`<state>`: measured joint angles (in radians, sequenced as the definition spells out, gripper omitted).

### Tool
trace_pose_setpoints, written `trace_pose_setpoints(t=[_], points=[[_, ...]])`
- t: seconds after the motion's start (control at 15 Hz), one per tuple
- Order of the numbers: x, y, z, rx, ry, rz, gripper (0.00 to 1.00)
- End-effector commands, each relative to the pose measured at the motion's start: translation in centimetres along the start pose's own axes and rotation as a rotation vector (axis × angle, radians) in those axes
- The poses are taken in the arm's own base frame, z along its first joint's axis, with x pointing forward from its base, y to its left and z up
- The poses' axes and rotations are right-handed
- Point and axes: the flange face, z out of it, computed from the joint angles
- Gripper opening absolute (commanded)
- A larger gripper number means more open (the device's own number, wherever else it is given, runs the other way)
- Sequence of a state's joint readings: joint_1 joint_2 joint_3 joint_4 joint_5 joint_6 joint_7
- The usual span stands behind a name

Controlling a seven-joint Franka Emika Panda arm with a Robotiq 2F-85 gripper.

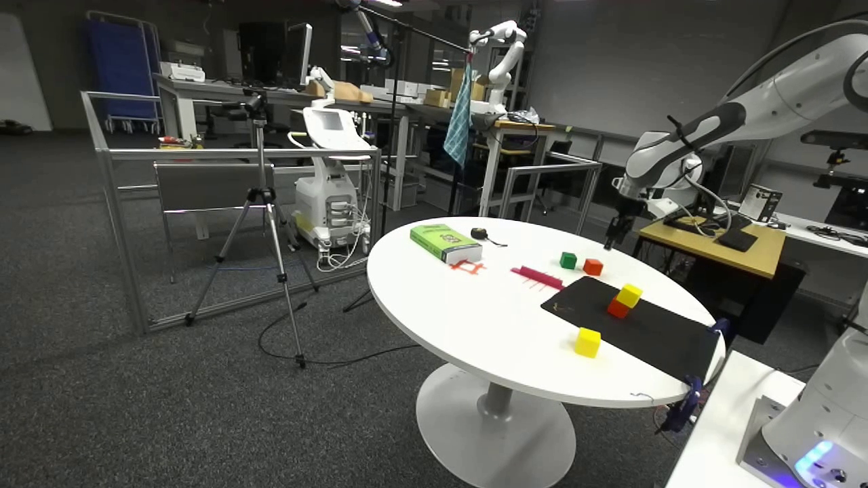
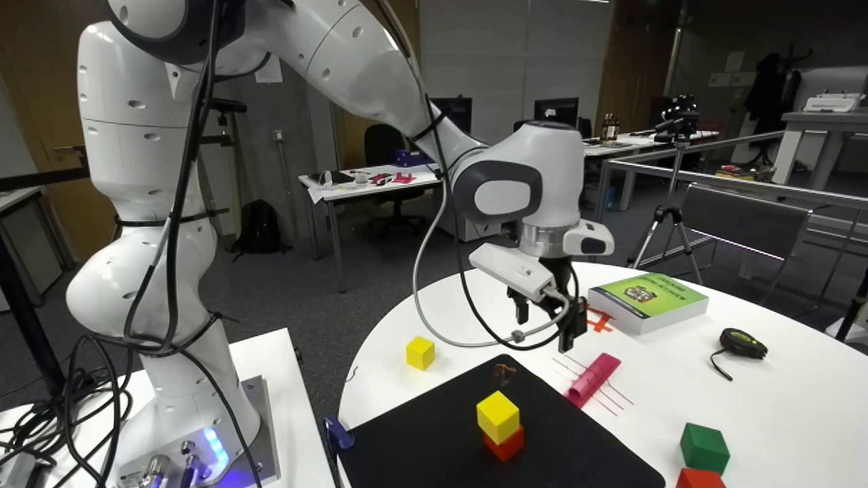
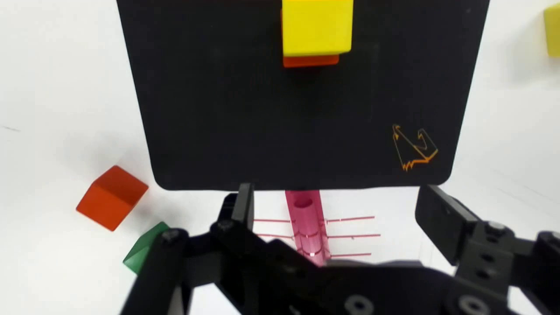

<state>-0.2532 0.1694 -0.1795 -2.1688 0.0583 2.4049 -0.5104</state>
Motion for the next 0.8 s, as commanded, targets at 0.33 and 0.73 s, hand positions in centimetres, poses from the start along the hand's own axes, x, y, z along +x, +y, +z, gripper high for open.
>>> trace_pose_setpoints(t=[0.33, 0.73], points=[[7.1, 3.1, -4.6, 0.025, 0.026, 0.048, 1.0], [10.8, 6.6, -2.3, 0.009, -0.008, 0.001, 1.0]])
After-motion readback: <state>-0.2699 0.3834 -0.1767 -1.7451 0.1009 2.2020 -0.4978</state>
